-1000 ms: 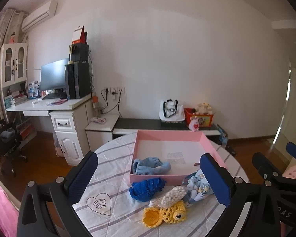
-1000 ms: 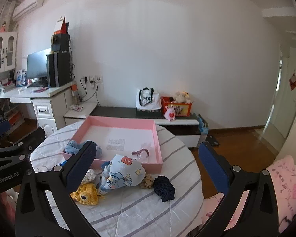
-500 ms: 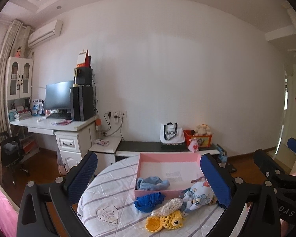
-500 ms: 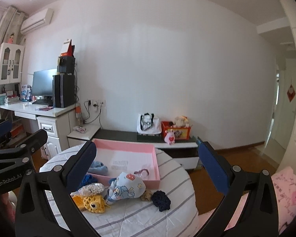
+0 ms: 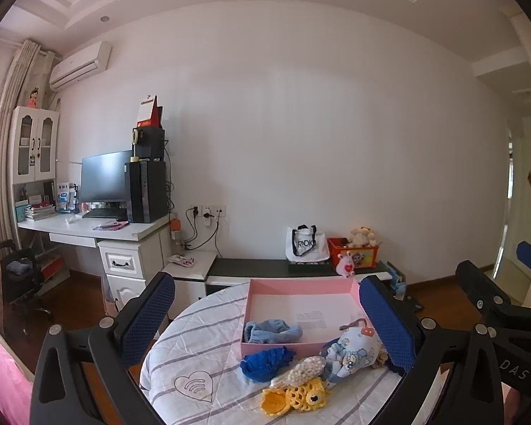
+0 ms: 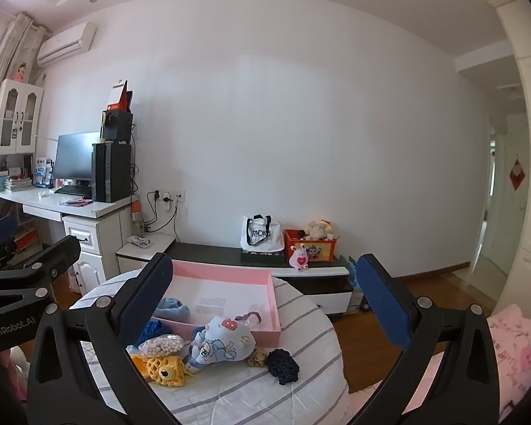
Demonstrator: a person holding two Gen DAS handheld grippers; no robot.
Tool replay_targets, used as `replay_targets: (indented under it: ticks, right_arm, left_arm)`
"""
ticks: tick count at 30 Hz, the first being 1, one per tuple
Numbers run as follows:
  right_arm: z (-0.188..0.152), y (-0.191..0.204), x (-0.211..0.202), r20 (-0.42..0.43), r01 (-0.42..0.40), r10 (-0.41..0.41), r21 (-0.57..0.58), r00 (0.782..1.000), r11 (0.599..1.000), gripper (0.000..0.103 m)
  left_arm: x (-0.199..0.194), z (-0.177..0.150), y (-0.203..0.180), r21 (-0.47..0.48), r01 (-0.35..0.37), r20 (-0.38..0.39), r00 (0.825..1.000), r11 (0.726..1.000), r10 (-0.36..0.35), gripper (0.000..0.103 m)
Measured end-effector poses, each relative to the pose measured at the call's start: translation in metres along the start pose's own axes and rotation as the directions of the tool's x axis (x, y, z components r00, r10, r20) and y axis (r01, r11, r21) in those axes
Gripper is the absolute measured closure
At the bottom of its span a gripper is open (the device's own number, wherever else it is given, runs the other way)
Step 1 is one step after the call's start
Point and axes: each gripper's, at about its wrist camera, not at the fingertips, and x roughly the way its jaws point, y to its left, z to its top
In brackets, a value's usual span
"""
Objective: Organize soft objects
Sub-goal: 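Withdraw both tools from the pink box back over the table, then grasp the dark-blue knit piece with the left tool while the right tool grasps the white B cloth bag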
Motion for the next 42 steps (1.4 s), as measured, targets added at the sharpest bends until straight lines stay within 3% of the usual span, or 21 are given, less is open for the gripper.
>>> replay_targets:
  ticks: [27,37,42]
  right_arm:
    - [-0.005,-0.004,0.012,-0.031,0.007,-0.007,-0.012,1.000,1.000,0.000]
    - [-0.016,0.001,0.031,-0.096,0.002,-0.004,-0.025,0.995,1.000,0.000]
    - [-0.028,0.006,0.051,-0.165,-0.007,0.002,-0.034,0.986,0.999,0.000]
  left_arm:
    - [0.004,0.000,0.003,0.009,-0.003,-0.043,0.999,1.000,0.003,0.000]
    - [0.019,-0.004,0.008,0.007,0.005,-0.122,0.993,1.000,-0.004,0.000]
    - [0.039,-0.009,0.014,0.003,-0.001,-0.194,0.981,1.000,0.002,0.000]
